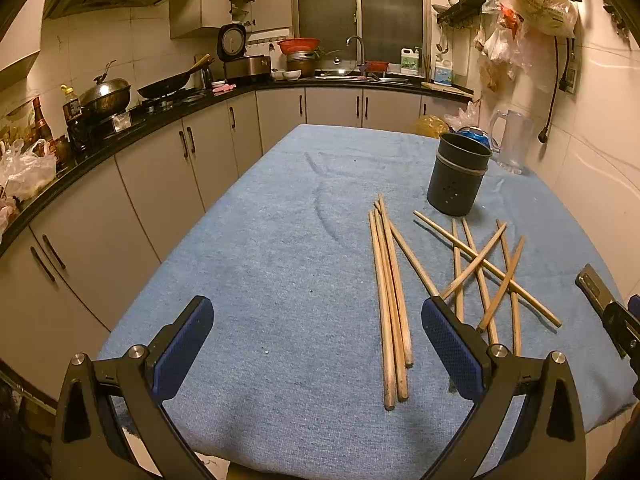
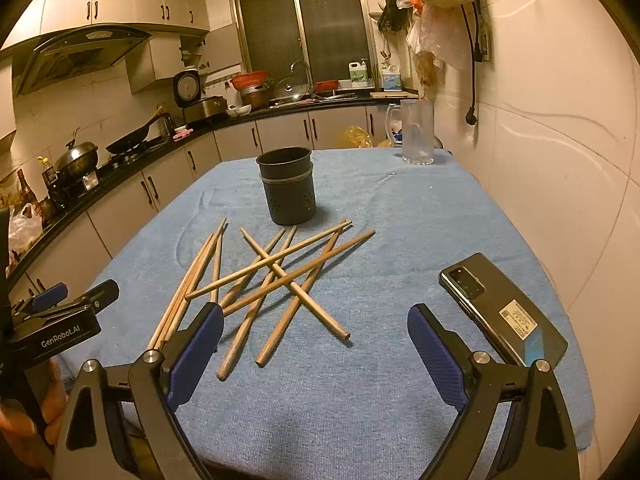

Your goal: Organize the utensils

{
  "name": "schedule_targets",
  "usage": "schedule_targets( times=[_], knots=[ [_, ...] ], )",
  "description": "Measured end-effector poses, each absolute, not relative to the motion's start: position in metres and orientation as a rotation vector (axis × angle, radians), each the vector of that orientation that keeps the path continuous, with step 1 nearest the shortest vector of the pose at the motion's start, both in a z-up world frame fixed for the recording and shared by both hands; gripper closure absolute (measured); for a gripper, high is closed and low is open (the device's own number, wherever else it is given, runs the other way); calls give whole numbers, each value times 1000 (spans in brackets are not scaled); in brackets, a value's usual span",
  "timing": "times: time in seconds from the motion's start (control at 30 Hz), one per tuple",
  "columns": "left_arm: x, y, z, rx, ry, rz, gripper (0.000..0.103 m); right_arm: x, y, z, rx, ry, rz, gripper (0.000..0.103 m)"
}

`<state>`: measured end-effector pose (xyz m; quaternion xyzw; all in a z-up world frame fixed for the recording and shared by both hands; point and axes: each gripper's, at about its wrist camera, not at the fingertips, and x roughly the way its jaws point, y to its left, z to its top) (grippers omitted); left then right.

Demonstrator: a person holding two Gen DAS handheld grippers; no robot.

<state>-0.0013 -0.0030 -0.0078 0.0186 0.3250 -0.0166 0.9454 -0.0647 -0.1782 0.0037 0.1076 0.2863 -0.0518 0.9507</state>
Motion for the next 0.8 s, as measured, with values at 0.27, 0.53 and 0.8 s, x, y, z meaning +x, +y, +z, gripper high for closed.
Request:
schedule_targets(
  times=[0.27,0.53,0.8],
  knots=[
    [-1,-6,-9,41,665,-35,0,-62,-177,2,225,590,-105,9],
    [-2,-7,-12,42,669,-38,0,-62,-178,1,232,597,-105,11],
    [-2,-7,-13,41,676,-41,0,-61,-179,-1,239,608,-107,12]
  ],
)
